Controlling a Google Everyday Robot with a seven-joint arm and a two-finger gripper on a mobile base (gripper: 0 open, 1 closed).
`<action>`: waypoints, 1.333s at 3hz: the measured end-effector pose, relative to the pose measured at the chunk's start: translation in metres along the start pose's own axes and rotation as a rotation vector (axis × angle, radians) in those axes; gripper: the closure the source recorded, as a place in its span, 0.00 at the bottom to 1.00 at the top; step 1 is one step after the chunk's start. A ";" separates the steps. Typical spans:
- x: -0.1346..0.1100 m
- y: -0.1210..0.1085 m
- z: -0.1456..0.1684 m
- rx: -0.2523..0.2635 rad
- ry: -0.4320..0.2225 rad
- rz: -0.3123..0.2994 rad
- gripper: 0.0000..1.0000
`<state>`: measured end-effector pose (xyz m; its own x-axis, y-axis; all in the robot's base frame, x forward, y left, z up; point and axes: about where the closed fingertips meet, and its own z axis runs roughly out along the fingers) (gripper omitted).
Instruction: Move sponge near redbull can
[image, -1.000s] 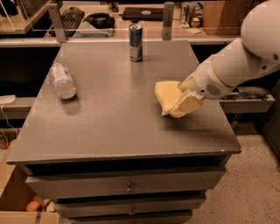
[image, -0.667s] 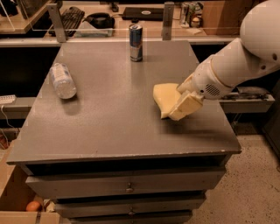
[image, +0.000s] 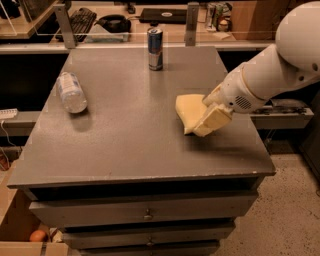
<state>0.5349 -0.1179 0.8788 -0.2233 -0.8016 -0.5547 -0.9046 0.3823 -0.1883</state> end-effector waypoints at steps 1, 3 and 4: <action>-0.005 -0.032 0.012 0.055 -0.016 0.004 1.00; -0.025 -0.131 0.049 0.124 -0.050 0.016 1.00; -0.034 -0.174 0.072 0.121 -0.066 0.040 1.00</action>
Offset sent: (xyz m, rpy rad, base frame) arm 0.1648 -0.0142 0.0103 0.0099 -0.1750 -0.0955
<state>0.7259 -0.1239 0.8723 -0.2305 -0.7539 -0.6152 -0.8444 0.4692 -0.2586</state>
